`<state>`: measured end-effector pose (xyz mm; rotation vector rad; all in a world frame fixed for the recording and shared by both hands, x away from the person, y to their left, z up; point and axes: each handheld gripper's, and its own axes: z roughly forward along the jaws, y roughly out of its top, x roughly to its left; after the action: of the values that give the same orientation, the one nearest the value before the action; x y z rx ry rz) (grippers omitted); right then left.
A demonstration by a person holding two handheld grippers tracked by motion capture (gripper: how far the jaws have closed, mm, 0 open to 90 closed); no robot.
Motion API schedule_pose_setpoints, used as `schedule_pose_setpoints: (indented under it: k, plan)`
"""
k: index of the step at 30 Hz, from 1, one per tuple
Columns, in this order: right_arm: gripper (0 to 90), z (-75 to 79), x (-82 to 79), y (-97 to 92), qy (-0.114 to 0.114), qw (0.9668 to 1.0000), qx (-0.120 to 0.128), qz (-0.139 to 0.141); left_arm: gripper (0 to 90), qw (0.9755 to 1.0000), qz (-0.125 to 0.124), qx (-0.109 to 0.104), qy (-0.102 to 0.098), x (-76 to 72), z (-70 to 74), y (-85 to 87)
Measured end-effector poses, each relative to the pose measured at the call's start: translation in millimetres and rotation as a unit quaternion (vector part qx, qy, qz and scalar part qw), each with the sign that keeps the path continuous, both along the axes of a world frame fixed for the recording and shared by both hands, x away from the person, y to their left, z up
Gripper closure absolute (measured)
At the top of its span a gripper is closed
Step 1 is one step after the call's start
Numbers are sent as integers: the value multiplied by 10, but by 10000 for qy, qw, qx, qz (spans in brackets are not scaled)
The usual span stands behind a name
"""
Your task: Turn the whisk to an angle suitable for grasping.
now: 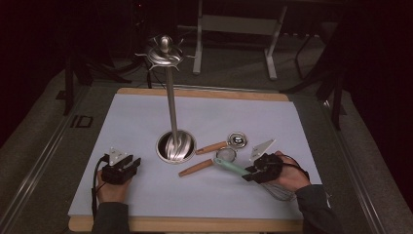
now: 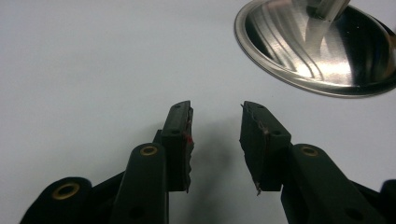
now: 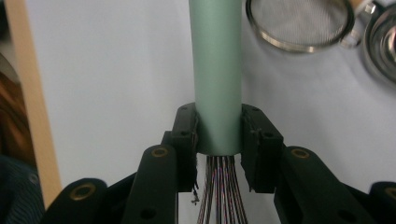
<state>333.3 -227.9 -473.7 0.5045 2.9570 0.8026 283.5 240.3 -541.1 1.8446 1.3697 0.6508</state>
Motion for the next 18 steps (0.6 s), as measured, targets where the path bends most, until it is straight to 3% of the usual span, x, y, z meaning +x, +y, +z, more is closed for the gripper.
schedule_pose_setpoints:
  k: [12, 18]
  plan:
    - [692, 134, -34, 23, -214, 9975, 653, -166, 639, 10000, -6, 22, -3, 0, 0, -3]
    - [692, 198, -63, 64, -304, 9939, 1036, -211, 639, 10000, -5, 15, -3, 0, 0, -3]
